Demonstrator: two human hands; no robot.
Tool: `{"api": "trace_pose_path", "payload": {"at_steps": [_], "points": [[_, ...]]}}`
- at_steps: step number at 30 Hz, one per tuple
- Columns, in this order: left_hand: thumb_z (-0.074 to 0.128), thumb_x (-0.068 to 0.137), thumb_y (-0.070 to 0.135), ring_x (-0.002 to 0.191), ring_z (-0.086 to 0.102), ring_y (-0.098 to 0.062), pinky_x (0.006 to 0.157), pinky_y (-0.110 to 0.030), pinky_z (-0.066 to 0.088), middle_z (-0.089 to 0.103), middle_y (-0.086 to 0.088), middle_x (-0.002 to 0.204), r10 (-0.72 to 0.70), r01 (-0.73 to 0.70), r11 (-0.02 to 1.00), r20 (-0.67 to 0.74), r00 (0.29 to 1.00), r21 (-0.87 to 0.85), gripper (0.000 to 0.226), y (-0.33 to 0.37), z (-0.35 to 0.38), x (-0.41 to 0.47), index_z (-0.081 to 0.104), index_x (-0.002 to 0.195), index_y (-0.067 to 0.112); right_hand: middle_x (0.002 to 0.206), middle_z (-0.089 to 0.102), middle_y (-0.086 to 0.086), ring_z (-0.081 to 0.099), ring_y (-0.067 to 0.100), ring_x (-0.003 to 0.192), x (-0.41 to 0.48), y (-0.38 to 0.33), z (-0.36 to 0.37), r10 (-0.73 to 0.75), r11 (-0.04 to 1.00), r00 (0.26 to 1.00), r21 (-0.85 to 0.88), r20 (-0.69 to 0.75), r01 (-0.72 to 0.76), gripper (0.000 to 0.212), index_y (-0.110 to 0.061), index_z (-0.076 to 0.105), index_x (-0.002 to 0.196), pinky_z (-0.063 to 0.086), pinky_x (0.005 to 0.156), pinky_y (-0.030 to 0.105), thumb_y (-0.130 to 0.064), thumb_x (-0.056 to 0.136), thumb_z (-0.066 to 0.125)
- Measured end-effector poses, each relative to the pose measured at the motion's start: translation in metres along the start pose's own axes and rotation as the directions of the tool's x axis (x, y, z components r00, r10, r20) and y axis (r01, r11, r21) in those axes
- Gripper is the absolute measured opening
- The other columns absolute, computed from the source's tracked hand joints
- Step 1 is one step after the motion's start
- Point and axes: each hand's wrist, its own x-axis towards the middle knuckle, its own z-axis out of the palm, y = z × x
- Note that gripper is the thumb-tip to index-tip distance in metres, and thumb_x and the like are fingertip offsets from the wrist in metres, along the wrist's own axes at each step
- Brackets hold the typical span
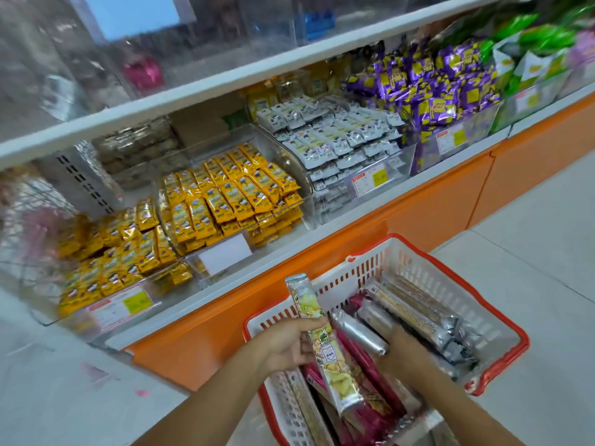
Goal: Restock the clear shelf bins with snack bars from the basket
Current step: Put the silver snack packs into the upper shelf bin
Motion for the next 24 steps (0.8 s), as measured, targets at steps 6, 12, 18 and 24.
{"api": "trace_pose_path", "payload": {"at_steps": [6, 12, 18, 24], "points": [[0.076, 0.071, 0.019, 0.051, 0.041, -0.012, 0.049, -0.023, 0.049, 0.041, -0.002, 0.064, 0.153, -0.152, 0.987, 0.006, 0.988, -0.055, 0.049, 0.014, -0.002, -0.037, 0.061, 0.114, 0.000, 0.068, 0.034, -0.006, 0.033, 0.008, 0.056, -0.036, -0.053, -0.065, -0.234, 0.885, 0.963, 0.380, -0.133, 0.268, 0.041, -0.022, 0.034, 0.077, 0.028, 0.054, 0.020, -0.037, 0.082, 0.072], [0.078, 0.066, 0.018, 0.047, 0.041, -0.013, 0.052, -0.026, 0.049, 0.036, -0.001, 0.050, 0.311, -0.297, 0.939, 0.063, 0.948, -0.173, 0.018, 0.032, 0.004, -0.080, 0.064, 0.074, 0.009, 0.076, 0.052, -0.005, 0.046, 0.004, 0.055, -0.100, -0.087, -0.089, -0.445, 0.757, 0.850, 0.389, -0.280, 0.525, 0.019, -0.027, 0.046, 0.092, 0.037, 0.056, 0.019, -0.018, 0.090, 0.062], [0.065, 0.070, 0.018, 0.041, 0.045, -0.009, 0.044, -0.024, 0.044, 0.049, 0.001, 0.050, 0.432, -0.418, 0.887, 0.034, 0.901, -0.195, 0.017, 0.051, 0.002, -0.125, 0.058, 0.084, 0.009, 0.096, 0.064, -0.006, 0.065, 0.007, 0.079, -0.142, -0.099, -0.101, -0.445, 0.581, 0.830, 0.596, -0.337, 0.554, 0.024, -0.042, 0.062, 0.103, 0.055, 0.066, 0.031, -0.026, 0.086, 0.069], [0.071, 0.078, 0.012, 0.070, 0.066, -0.020, 0.066, -0.033, 0.059, 0.072, -0.016, 0.086, 0.555, -0.559, 0.821, -0.072, 0.829, -0.114, 0.031, 0.074, 0.004, -0.158, 0.062, 0.103, -0.005, 0.105, 0.062, -0.026, 0.058, -0.007, 0.101, -0.158, -0.135, -0.117, -0.468, 0.564, 0.718, 0.451, -0.516, 0.692, 0.026, -0.044, 0.060, 0.098, 0.047, 0.078, 0.010, -0.022, 0.086, 0.069]]}}
